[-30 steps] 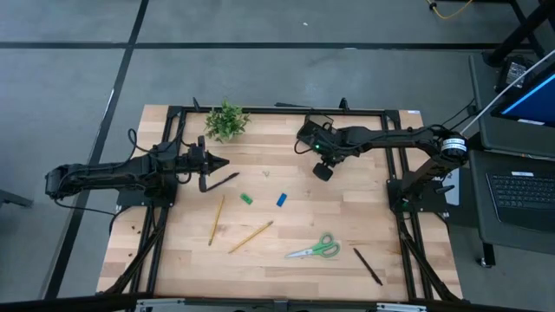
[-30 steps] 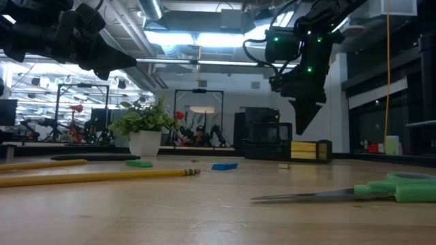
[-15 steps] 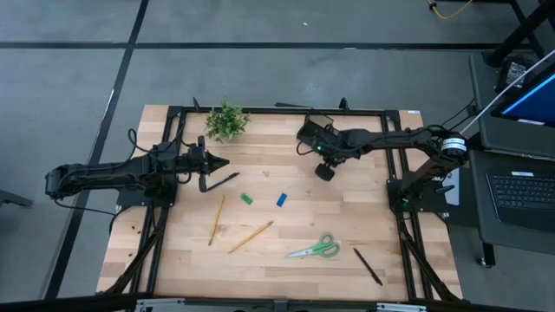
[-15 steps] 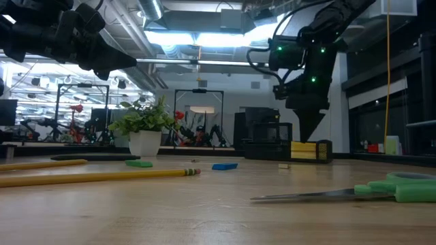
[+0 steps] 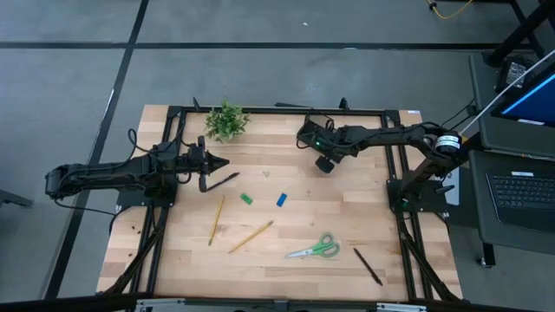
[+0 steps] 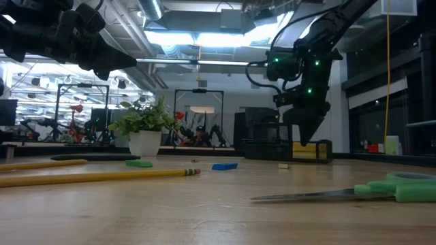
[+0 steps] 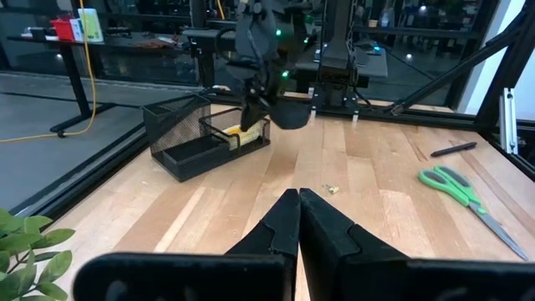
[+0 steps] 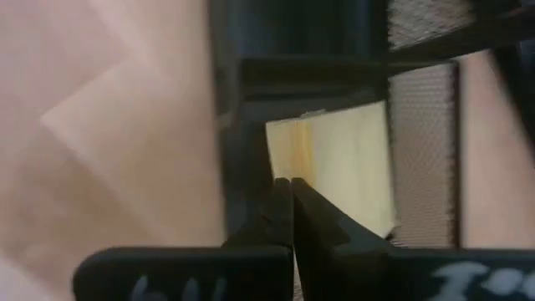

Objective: Pick and place office supplies into organizer
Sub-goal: Put the yellow sticky notes into the black desk organizer, then put the left black pen into the black desk organizer

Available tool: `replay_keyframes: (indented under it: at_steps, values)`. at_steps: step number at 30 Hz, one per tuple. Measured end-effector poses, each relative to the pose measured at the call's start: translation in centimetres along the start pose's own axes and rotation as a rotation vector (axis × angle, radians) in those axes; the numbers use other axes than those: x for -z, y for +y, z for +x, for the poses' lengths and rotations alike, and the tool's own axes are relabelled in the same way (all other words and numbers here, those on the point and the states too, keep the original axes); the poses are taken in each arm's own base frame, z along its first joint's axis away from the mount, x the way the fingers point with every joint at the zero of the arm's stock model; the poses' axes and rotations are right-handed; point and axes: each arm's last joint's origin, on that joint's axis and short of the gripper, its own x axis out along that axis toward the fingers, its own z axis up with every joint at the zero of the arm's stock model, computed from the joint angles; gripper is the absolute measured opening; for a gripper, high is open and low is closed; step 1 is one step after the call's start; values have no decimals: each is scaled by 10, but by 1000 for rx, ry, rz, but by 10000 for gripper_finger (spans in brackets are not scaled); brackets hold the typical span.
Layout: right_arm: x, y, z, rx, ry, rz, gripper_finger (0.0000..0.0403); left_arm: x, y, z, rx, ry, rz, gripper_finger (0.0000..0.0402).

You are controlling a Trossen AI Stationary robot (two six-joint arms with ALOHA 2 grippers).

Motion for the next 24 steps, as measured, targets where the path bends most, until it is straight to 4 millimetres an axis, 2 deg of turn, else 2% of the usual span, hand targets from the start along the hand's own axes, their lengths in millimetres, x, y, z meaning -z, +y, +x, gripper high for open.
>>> replay_keyframes:
  at_steps: [3,10,13,19,24]
  values:
    - [0,0,-1,-12,-2,-2,1,0,0,0,0,0,1,4]
    - [-3,7,-2,-157,-21,-37,1,0,0,0,0,0,3,4]
    - [-6,6,-9,-160,-22,-47,1,0,0,0,0,0,3,4]
    - [-9,-7,-58,-190,-140,-40,1,1,0,0,1,7,13,4]
    - [0,-15,-98,-190,-297,-33,0,1,0,0,1,8,65,4]
